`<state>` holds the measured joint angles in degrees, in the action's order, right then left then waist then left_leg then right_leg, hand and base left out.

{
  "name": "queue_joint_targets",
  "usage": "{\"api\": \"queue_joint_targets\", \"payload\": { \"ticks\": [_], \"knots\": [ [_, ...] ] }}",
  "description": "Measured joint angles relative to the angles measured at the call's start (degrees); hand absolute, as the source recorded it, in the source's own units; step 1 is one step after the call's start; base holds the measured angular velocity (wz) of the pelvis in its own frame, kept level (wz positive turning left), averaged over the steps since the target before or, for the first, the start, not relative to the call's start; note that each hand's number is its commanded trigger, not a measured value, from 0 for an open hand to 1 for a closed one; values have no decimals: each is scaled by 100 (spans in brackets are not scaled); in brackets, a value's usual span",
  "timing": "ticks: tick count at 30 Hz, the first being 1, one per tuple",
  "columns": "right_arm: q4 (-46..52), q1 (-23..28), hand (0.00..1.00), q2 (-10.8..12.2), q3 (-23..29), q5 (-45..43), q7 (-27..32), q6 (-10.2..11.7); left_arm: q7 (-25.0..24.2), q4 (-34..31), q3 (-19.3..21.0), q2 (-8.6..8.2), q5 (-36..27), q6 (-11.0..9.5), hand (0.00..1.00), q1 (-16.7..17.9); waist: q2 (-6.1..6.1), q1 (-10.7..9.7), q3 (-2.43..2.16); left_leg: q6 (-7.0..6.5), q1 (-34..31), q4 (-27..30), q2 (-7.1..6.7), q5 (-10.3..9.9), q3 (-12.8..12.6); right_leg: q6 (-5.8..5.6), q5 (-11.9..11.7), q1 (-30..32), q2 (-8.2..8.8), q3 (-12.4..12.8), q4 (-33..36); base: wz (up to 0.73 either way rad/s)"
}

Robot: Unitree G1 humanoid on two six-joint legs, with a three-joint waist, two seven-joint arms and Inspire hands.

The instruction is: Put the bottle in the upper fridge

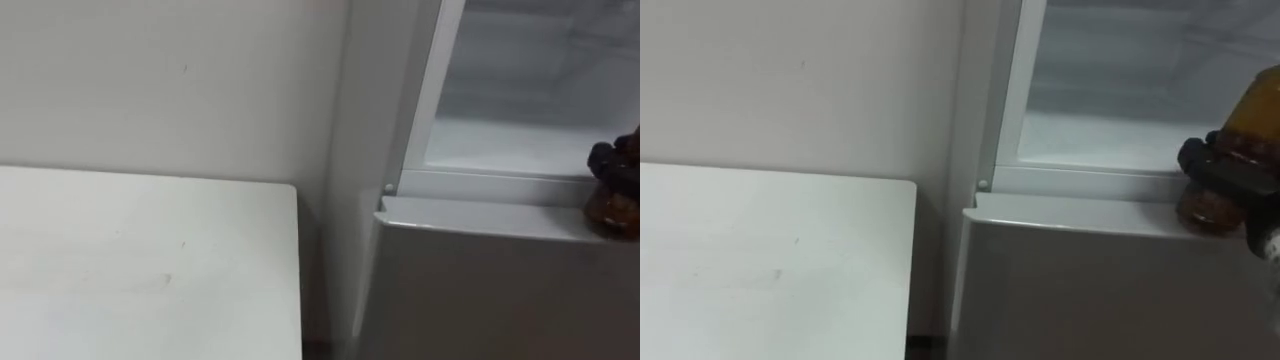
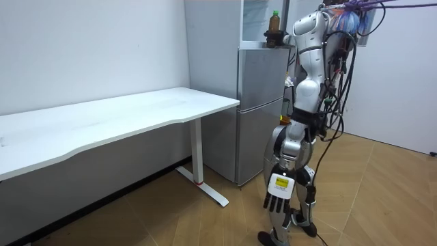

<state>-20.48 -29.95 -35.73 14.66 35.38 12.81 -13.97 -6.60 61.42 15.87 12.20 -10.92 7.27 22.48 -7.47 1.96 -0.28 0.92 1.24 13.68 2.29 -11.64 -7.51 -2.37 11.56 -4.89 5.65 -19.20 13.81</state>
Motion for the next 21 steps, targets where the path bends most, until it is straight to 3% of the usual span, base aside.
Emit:
{"api": "queue_joint_targets", "payload": {
  "ticks": [4,10,12,16,21],
  "knots": [
    [-200,-196,100,-200,-9,-6,22,-220,-7,-15,191,8,-1,126,0,62,-40,0,-17,0,-20,0,-17,1,48,-23,16,-2,19,-71,7,7],
    [-212,-208,100,-350,-88,-15,43,-344,21,44,243,70,-30,163,0,74,-160,-6,-17,0,-6,10,-37,4,153,-42,37,-66,29,-142,6,9],
    [-270,-245,100,-508,-278,-15,44,-412,29,41,243,68,-78,162,0,103,-180,5,-20,0,-10,12,-40,4,152,-42,37,-59,30,-135,7,0],
    [-343,-739,100,-562,-373,-12,233,-739,45,50,354,49,-73,199,0,227,-238,-17,-55,2,-160,80,-31,4,161,-36,66,96,34,-139,97,0],
    [-602,-1345,100,-907,-668,-27,400,-742,101,52,372,35,-64,230,0,275,-251,12,-63,4,-201,99,-31,3,214,-35,66,100,30,-163,98,6]
  ]
}}
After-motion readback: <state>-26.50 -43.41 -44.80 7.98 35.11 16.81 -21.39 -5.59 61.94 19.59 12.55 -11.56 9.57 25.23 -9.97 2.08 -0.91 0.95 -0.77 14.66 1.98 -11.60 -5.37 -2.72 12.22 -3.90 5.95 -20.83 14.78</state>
